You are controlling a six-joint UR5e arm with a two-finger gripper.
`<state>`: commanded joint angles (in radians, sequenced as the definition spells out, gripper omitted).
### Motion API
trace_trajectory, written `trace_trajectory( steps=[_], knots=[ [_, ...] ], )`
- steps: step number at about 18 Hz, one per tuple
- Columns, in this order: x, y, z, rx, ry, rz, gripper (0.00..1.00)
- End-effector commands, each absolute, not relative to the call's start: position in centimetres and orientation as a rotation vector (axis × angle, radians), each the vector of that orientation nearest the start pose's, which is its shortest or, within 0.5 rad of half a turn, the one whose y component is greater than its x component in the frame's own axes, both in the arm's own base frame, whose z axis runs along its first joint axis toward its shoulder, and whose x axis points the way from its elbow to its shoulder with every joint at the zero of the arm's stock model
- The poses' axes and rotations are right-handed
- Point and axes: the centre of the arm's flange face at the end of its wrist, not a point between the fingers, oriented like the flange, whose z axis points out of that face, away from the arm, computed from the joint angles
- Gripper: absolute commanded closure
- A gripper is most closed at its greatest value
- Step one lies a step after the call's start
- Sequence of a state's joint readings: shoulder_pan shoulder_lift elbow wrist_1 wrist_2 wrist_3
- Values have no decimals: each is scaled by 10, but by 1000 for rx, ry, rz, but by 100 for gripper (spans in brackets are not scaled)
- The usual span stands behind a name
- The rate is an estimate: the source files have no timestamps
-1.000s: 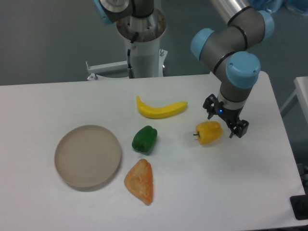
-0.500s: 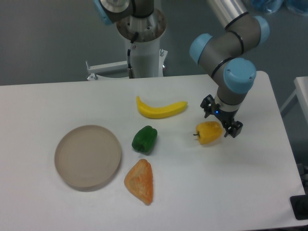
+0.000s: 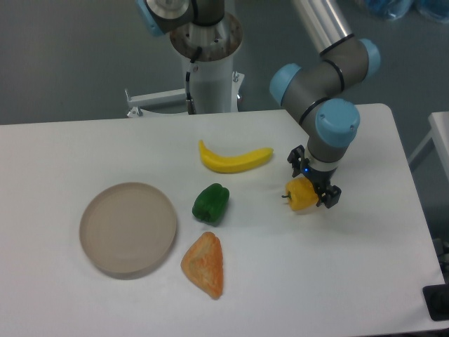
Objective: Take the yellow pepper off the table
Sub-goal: 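Close the gripper fingers on the yellow pepper, then lift the gripped yellow pepper up off the table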
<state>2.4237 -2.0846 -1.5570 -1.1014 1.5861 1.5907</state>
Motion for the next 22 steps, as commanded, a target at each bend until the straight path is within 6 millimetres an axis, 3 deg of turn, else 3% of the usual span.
trace_trajectory(
  steps=[2,4,8,11,14,18,22],
  knots=[
    [-404,529,243,-2953,1145,-34,58],
    [-406,529,245,-2954,1143,-29,82],
    [-409,529,267,-2968,1096,-2,84],
    [-412,529,296,-3001,1005,5,85],
    [-403,550,334,-3031,829,-13,85],
    [-391,570,346,-3037,726,4,85],
    [-393,574,354,-3054,710,-26,84]
  ],
)
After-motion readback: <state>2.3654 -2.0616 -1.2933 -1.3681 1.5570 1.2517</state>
